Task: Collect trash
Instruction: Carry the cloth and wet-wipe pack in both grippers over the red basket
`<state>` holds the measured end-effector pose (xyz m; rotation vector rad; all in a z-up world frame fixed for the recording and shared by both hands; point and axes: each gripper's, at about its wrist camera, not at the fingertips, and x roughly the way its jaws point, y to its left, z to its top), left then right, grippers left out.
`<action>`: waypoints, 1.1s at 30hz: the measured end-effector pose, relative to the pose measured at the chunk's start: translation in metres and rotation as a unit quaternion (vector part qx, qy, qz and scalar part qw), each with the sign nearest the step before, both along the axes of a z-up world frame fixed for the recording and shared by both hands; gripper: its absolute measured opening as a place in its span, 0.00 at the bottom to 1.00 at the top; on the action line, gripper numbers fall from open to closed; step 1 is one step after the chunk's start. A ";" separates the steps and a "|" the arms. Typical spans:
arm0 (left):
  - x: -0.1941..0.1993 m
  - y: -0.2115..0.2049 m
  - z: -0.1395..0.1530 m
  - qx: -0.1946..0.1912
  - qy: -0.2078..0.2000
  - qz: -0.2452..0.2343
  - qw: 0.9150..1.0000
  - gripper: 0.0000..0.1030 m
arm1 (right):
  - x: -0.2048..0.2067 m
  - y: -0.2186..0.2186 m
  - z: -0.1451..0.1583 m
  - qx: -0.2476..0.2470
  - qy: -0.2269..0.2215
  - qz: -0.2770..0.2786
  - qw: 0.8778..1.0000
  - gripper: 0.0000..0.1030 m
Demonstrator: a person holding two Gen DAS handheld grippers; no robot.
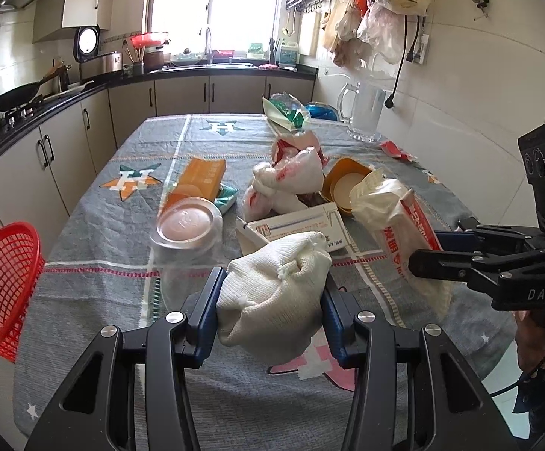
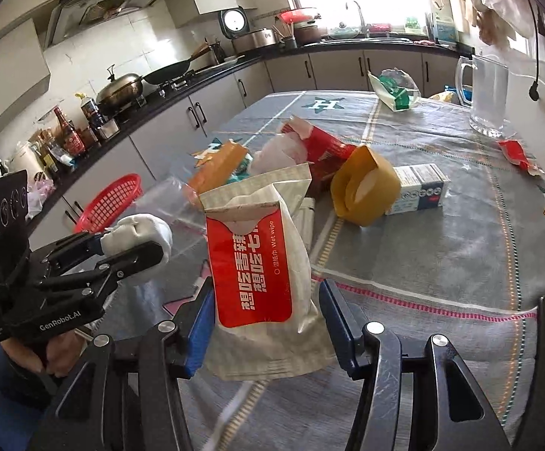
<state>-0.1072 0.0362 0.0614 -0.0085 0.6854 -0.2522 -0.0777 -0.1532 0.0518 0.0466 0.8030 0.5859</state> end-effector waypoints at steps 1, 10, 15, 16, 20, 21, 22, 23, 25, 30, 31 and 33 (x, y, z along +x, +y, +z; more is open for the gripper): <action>-0.001 0.002 0.002 0.000 -0.004 0.002 1.000 0.45 | -0.001 0.002 0.001 0.002 0.000 0.001 1.000 0.57; -0.011 0.031 0.024 -0.008 -0.037 0.031 0.999 0.45 | -0.002 0.031 0.023 0.016 -0.014 0.021 1.000 0.57; -0.014 0.054 0.036 -0.013 -0.053 0.055 0.997 0.45 | 0.001 0.052 0.032 0.027 -0.012 0.039 0.999 0.58; -0.015 0.059 0.038 -0.015 -0.055 0.059 0.997 0.45 | 0.002 0.057 0.034 0.028 -0.011 0.044 0.999 0.58; -0.019 0.083 0.045 -0.023 -0.063 0.083 0.994 0.45 | 0.006 0.078 0.040 0.033 -0.008 0.060 0.998 0.58; -0.020 0.089 0.046 -0.024 -0.065 0.089 0.994 0.45 | 0.007 0.084 0.043 0.035 -0.009 0.064 0.997 0.58; -0.021 0.097 0.047 -0.026 -0.067 0.098 0.993 0.45 | 0.008 0.089 0.045 0.034 -0.010 0.068 0.997 0.58; -0.022 0.102 0.048 -0.027 -0.068 0.103 0.992 0.45 | 0.008 0.096 0.047 0.033 -0.012 0.074 0.997 0.58; -0.023 0.115 0.048 -0.030 -0.069 0.117 0.990 0.45 | 0.010 0.108 0.051 0.034 -0.011 0.083 0.996 0.58; -0.024 0.146 0.047 -0.031 -0.068 0.145 0.987 0.45 | 0.014 0.142 0.059 0.029 -0.012 0.110 0.993 0.58; -0.026 0.152 0.047 -0.032 -0.068 0.151 0.986 0.45 | 0.015 0.150 0.061 0.027 -0.012 0.116 0.993 0.58; -0.027 0.167 0.044 -0.033 -0.066 0.167 0.983 0.45 | 0.016 0.163 0.063 0.025 -0.013 0.126 0.992 0.58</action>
